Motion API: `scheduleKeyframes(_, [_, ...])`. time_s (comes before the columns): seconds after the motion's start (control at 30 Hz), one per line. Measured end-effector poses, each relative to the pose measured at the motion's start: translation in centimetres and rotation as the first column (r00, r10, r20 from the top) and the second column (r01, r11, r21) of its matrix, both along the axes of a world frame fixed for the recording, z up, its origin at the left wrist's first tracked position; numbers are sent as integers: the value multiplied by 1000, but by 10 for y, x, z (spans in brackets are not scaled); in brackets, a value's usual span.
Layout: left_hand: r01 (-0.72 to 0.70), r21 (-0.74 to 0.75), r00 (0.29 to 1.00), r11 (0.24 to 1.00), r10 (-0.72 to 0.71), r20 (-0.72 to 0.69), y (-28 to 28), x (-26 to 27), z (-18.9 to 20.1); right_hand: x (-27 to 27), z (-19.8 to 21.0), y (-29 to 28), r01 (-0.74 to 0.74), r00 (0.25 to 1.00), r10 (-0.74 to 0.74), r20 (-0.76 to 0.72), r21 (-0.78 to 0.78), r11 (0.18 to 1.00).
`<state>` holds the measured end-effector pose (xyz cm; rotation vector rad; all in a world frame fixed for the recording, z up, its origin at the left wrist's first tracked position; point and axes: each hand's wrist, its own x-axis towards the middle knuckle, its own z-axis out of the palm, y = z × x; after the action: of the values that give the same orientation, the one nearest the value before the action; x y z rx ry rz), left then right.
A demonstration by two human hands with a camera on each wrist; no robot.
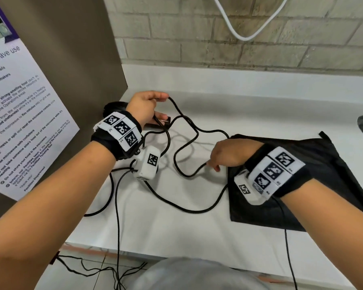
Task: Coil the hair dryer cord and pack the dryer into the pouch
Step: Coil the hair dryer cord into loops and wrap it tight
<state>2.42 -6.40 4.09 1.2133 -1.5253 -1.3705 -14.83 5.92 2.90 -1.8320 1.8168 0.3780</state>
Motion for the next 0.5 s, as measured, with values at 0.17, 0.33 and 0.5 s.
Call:
scheduleKeyframes(0.17, [32, -84, 998, 996, -37, -57, 9, 1, 15, 12, -18, -20, 63, 996, -66, -52, -54, 997])
scheduleKeyframes(0.33, [43, -150, 996, 988, -54, -73, 15, 10, 24, 14, -15, -29, 346, 938, -255, 235, -571, 744])
scheduleKeyframes(0.5, [145, -180, 987, 973, -154, -41, 20, 10, 32, 13, 7, -62, 418, 821, -130, 556, -430, 800])
